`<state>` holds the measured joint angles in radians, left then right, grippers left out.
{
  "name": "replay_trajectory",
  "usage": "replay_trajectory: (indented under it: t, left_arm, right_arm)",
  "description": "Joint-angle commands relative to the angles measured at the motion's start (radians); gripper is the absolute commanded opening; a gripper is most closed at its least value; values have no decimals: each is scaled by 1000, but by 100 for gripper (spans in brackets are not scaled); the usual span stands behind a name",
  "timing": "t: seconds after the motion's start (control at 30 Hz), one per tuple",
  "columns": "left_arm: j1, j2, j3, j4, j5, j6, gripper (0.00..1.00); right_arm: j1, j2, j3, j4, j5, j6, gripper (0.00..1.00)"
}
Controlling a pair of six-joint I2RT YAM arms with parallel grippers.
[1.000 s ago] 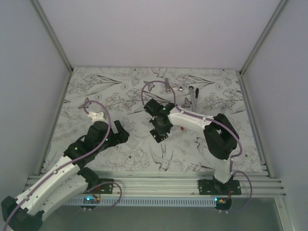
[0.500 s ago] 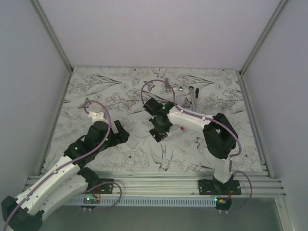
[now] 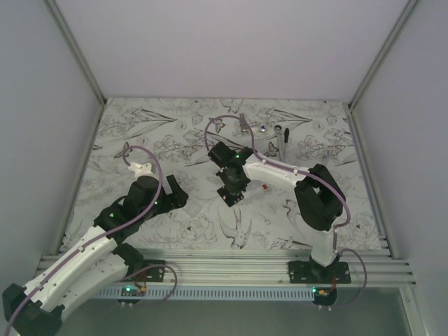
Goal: Snap on the fuse box
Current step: Install the fuse at the fuse box base.
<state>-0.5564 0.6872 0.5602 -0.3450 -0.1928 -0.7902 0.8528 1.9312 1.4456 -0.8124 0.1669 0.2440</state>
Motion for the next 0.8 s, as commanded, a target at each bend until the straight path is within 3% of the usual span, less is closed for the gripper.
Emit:
replay_trajectory:
  t: [0.0,0.4,0.6,0.77]
  left_arm:
    - [4,0,18,-28,-1,19,100]
    - [4,-2,18,-29,2,19,100]
    - [4,-1,18,-29,5,18,100]
    - [4,0,18,-29,6,17,100]
  right_arm:
    - [-8,24,36,2,11,6,0]
    - [-8,57,52,-1,8,4,0]
    - [-7,54,59,0,-1,0,22]
    - [-7,48,58,13,-8,0,33]
